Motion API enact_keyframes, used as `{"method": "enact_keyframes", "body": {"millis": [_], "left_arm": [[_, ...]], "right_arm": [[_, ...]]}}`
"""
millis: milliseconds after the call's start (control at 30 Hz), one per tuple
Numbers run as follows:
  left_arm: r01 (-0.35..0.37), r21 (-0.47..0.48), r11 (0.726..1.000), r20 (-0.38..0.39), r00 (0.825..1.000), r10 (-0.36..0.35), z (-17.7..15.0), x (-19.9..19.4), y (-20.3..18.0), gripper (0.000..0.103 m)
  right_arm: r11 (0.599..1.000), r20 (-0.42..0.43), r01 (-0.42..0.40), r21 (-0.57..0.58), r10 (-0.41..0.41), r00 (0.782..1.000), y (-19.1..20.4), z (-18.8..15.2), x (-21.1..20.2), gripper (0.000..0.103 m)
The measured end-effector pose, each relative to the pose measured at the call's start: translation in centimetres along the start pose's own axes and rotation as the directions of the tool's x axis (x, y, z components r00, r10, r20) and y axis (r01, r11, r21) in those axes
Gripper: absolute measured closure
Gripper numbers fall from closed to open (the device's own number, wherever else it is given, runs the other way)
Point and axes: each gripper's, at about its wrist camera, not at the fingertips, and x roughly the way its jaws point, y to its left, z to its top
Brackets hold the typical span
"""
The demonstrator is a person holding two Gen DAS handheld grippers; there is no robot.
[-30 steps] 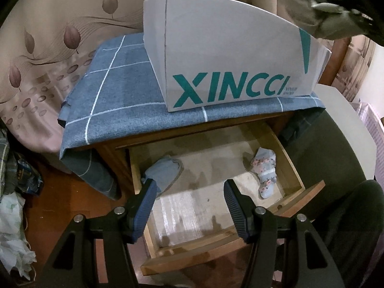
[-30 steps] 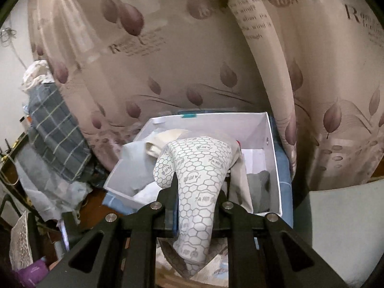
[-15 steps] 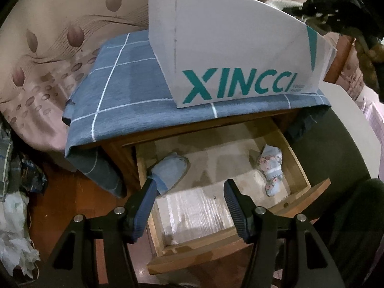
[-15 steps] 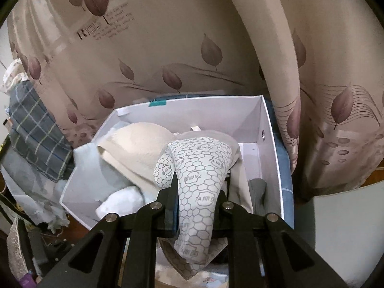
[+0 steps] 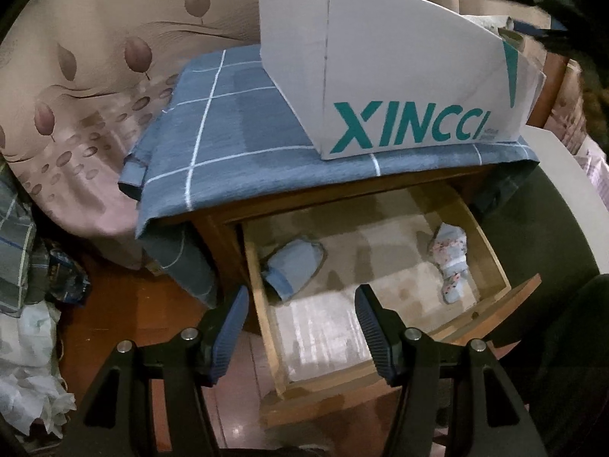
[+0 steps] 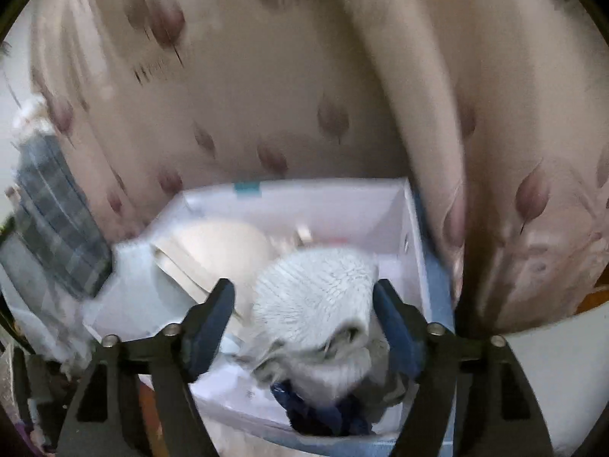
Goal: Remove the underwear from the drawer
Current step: 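Lower the left tool into the drawer toward the light blue sock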
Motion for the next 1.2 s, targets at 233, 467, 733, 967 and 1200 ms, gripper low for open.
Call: {"method": "enact_keyframes", "body": {"millis": [233,467,733,967,1200], "left_arm": [[0.001,0.057,0.998,0.003,1.000,-0.001,-0.5,-0.3,-0.5,0.043],[-0.020,0.261,0.965,0.003,1.000,0.020,-0.9,1.9,-5.4,0.043],[-0.095,0.543,0.834,-0.071,0.985,0.158,-1.8,8.8,-11.1,0.043],[-0.086,0.552,0.829,-0.168,0.963,0.211,0.0,14.0,-11.1,0.043],[-0.068,0.590,0.805,-0.248,0.933,0.260,0.3,18.2,-10.3,0.043]], "right_arm": [[0.991,0.167,-0.101,0.087,0.086,0.982,-1.8,-6.6,-9.5,0.015],[0.961,0.081,-0.115,0.252,0.097,0.992,-5.0,-15.7,-10.8,0.015],[0.944,0.120,-0.169,0.283,0.140,0.983,-5.9,-15.8,-11.4,0.014],[0.948,0.098,-0.184,0.258,0.164,0.982,-5.3,-15.9,-10.9,0.014],[0.947,0.074,-0.187,0.261,0.174,0.982,-5.2,-15.9,-10.4,0.014]]}}
